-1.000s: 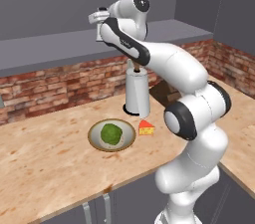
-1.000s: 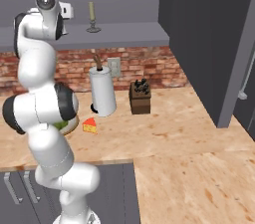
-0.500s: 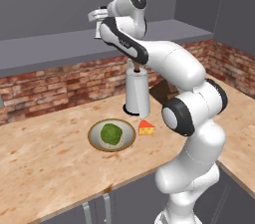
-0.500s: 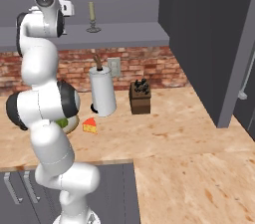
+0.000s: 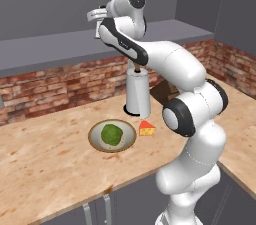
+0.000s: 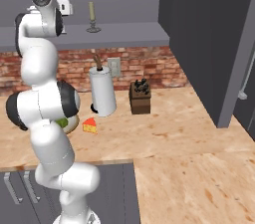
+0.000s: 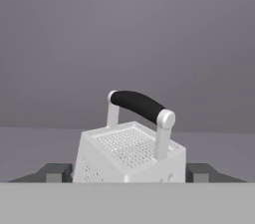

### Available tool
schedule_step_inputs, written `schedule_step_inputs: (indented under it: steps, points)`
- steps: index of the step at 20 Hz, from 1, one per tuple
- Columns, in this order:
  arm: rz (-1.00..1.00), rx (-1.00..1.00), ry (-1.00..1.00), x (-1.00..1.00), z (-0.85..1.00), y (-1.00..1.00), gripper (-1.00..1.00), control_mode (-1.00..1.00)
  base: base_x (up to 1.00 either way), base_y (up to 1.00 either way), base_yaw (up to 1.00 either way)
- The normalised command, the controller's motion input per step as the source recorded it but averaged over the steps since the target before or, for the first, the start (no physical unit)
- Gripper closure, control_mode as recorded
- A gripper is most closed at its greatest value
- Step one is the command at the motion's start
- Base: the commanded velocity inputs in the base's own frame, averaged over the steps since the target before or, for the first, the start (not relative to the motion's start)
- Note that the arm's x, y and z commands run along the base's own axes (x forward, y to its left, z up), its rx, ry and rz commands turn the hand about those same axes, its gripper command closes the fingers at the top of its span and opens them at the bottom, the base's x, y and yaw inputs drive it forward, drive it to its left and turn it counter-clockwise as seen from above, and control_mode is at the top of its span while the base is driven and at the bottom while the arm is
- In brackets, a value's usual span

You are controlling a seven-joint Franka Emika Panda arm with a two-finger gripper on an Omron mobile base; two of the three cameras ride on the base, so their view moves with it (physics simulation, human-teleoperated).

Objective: Pick the cheese from the fridge and the cheese grater from the cabinet and place them next to the salad bowl.

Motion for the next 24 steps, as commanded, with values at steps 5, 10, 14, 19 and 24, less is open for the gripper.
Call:
schedule_step_inputs:
  steps: [5,10,14,19,24]
  points:
    - [0.0,0.0,0.0,0.0,0.0,0.0,1.0,-1.0,0.0,0.0,0.0]
    - [0.0,0.0,-0.02,-0.39,0.0,0.0,1.0,-1.0,0.0,0.0,0.0]
    - [0.01,0.0,-0.08,-0.99,0.0,0.0,1.0,-1.0,0.0,0.0,0.0]
    - [0.02,0.0,-0.11,-1.0,0.0,0.0,1.0,-1.0,0.0,0.0,0.0]
    - [0.0,0.0,-0.11,-1.0,0.03,-0.01,1.0,-1.0,0.0,0.0,0.0]
